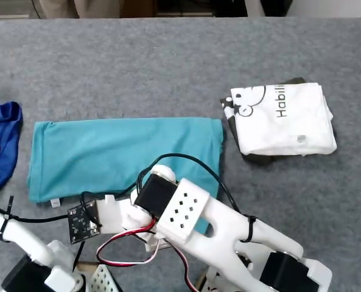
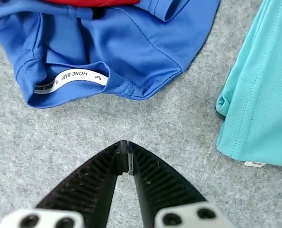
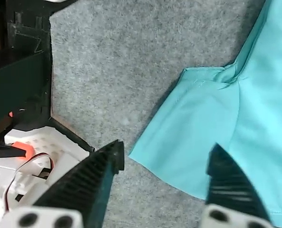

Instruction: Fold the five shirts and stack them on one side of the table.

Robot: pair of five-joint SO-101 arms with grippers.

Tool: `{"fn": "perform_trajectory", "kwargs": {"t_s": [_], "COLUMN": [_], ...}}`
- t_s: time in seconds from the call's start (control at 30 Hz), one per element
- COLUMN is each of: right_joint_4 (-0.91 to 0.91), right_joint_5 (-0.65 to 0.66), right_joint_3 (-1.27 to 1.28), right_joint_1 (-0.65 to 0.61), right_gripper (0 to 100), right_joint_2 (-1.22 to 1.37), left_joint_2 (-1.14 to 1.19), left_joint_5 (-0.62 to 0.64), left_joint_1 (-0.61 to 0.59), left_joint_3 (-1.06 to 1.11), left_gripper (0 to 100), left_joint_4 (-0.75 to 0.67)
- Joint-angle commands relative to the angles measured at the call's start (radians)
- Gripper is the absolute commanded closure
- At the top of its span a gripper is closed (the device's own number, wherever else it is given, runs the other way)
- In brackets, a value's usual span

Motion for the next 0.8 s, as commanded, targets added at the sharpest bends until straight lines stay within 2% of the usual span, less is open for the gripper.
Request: {"fn": "perform_trajectory", "kwargs": {"t_s": [0.0, 0.03, 0.1, 0.13, 0.27, 0.33, 0.37, 0.43, 0.47, 0.5, 0.53, 0.57, 0.6, 0.77], "right_joint_4": [0.021, 0.021, 0.009, -0.002, -0.008, -0.005, -0.005, 0.0, 0.014, 0.018, 0.011, -0.009, -0.015, -0.015], "right_joint_5": [-0.002, 0.015, 0.014, 0.008, -0.046, -0.044, -0.044, -0.041, -0.014, 0.017, 0.021, 0.006, -0.011, -0.032], "right_joint_3": [0.004, 0.013, 0.016, 0.022, 0.016, 0.021, 0.021, 0.025, 0.036, 0.047, 0.054, 0.053, 0.051, 0.048], "right_joint_1": [0.012, 0.012, 0.015, 0.019, 0.056, 0.056, 0.056, 0.056, 0.054, 0.047, 0.044, 0.047, 0.048, 0.056], "right_gripper": [52.1, 64.0, 99.1, 98.4, 61.2, 47.8, 44.8, 47.5, 54.2, 67.2, 85.7, 99.8, 95.9, 38.9], "right_joint_2": [-0.019, -0.022, -0.018, -0.019, -0.021, -0.019, -0.019, -0.019, -0.019, -0.019, -0.024, -0.024, -0.022, -0.019], "left_joint_2": [-0.024, -0.024, -0.024, -0.024, -0.024, -0.024, -0.024, -0.024, -0.024, -0.024, -0.024, -0.024, -0.024, -0.024], "left_joint_5": [0.009, 0.009, 0.009, 0.009, 0.009, 0.009, 0.009, 0.009, 0.009, 0.009, 0.009, 0.009, 0.009, 0.009], "left_joint_1": [0.012, 0.012, 0.012, 0.012, 0.012, 0.011, 0.009, 0.008, 0.008, 0.008, 0.009, 0.009, 0.009, 0.006], "left_joint_3": [-0.041, -0.041, -0.041, -0.041, -0.041, -0.041, -0.041, -0.041, -0.041, -0.041, -0.041, -0.041, -0.041, -0.035], "left_gripper": [98, 98, 98, 98, 98, 98, 98, 98, 98, 98, 98, 98, 98, 98], "left_joint_4": [0.006, 0.006, 0.006, 0.006, 0.006, 0.006, 0.006, 0.006, 0.006, 0.006, 0.006, 0.006, 0.006, 0.006]}}
